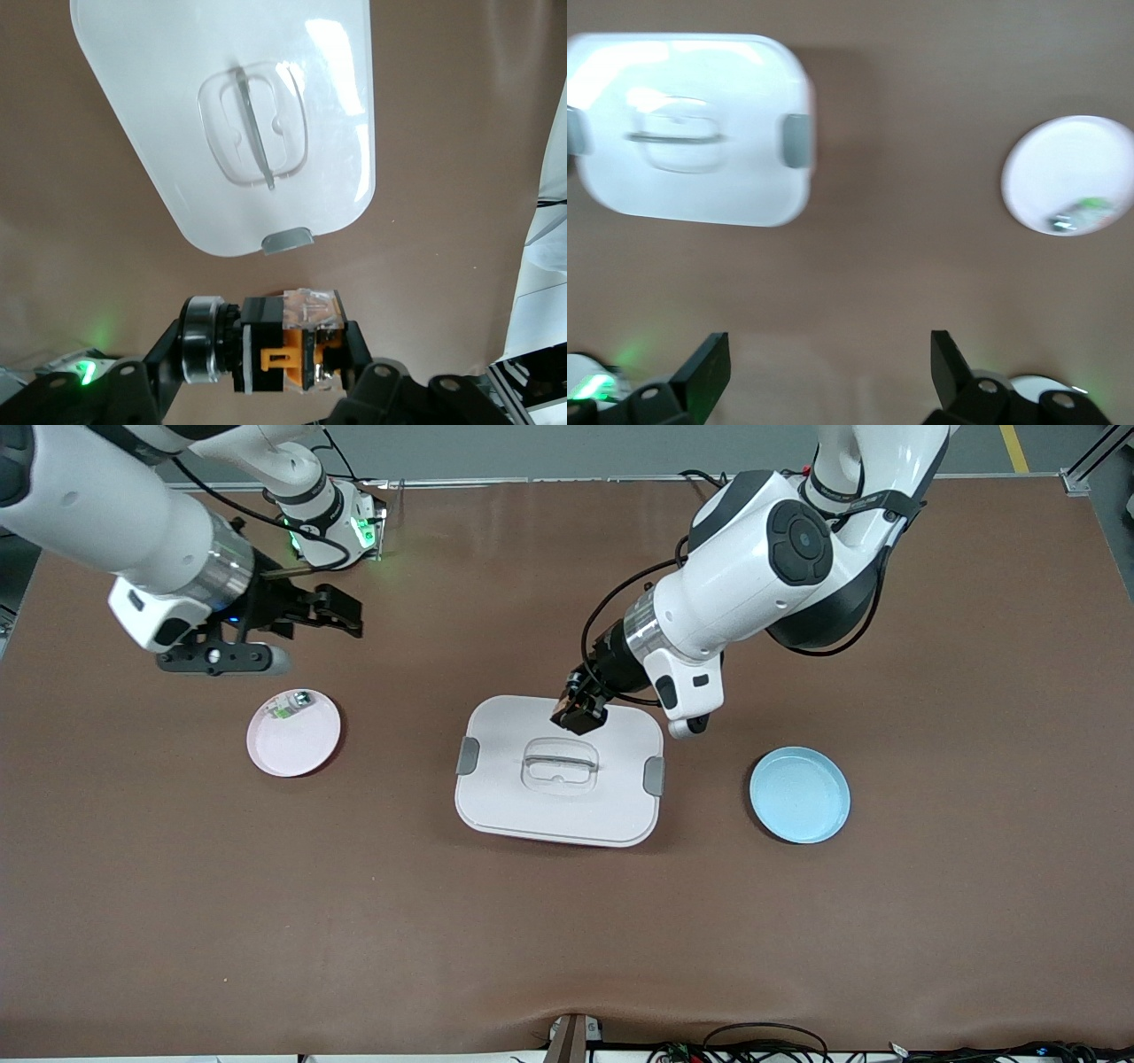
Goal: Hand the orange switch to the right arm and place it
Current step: 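Lift the switch with the left gripper while the right gripper approaches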
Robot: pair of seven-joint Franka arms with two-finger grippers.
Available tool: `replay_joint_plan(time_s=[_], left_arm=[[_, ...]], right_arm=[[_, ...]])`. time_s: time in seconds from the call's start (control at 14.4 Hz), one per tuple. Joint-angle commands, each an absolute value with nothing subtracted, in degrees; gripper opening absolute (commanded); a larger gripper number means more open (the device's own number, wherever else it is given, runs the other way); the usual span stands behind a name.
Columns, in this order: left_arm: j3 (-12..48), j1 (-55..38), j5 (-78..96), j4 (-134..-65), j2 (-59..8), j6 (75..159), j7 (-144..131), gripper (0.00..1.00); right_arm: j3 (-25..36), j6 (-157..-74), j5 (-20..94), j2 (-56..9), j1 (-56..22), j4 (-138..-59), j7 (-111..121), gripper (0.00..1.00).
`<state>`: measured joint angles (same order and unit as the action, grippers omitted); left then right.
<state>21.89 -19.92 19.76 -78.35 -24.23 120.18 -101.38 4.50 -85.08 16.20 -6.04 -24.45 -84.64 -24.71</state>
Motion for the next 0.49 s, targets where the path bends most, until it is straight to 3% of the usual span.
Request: replay_joint_plan(time_s=[0.0,0.21,0.42], left_arm=[[21.8,-21.9,20.8,-76.8,-25.3,121.5,-105.8,0.00],[21.7,-22.9,20.8,-76.8,-25.4,122.6,-108.2,0.00],[21.8,-24.2,20.8,-76.8,-25.8,124.9,-111.5,0.00]], right_arm=[[5.2,-97.0,23.1,1.6,-25.5,-97.9,-26.4,1.00],[5.1,-110.1,25.7,6.8,-29.0,-108.1,-26.5,1.00],[5.1,-116.7,32.0,7.1,-30.4,-110.8,-28.7,1.00]])
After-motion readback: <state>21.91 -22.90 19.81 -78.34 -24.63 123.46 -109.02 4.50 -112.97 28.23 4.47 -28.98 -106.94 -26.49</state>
